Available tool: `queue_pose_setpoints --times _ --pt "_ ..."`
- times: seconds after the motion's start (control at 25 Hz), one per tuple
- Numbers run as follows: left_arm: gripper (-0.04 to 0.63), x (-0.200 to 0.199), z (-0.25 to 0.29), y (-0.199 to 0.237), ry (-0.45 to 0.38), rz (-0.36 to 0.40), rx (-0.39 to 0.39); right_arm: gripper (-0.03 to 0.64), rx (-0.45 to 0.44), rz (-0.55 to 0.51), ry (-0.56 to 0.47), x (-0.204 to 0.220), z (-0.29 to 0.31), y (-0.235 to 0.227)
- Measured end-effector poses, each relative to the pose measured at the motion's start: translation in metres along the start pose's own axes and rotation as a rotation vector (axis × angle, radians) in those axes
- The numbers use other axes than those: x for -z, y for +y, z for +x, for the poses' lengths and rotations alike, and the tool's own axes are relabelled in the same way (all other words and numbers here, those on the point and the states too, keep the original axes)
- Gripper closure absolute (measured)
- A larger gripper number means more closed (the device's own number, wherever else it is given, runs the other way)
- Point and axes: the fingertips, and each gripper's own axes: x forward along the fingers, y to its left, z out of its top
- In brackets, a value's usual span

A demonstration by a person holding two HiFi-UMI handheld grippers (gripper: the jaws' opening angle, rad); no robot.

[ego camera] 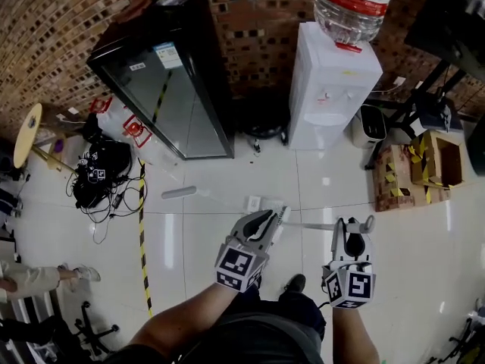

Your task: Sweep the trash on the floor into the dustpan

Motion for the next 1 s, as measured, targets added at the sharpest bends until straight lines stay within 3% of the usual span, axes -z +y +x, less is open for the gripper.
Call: queue_pose_setpoints --times 0.08,0.28,0.56,0.8,1.0 --pt "0.545 -0.018 0.001 -0.014 -0.032 0.010 0.022 0.505 0.005 -0.022 -0.024 -0.022 -0.019 -0.012" --pt "0.545 -0.088 0.005 -0.074 -0.120 0.116 0.086 0.505 0.042 -0.051 -0.083 -0.089 -0.078 -0.064" --pt "0.545 -0.175 0.002 -0.187 -0.224 0.112 0.033 0.505 -0.040 -0.129 -0.138 -0.179 -0.172 -0.157" --pt "0.559 -0.215 -0.003 -0.273 -0.231 0.098 -0.001 0.504 -0.093 -0.118 -0.133 -0.222 -0.232 -0.237" --pt "0.595 -0.222 -0.016 -0.307 -0.249 0.111 -0.031 0.503 -0.097 -0.102 -0.132 -0.238 -0.258 -0.268"
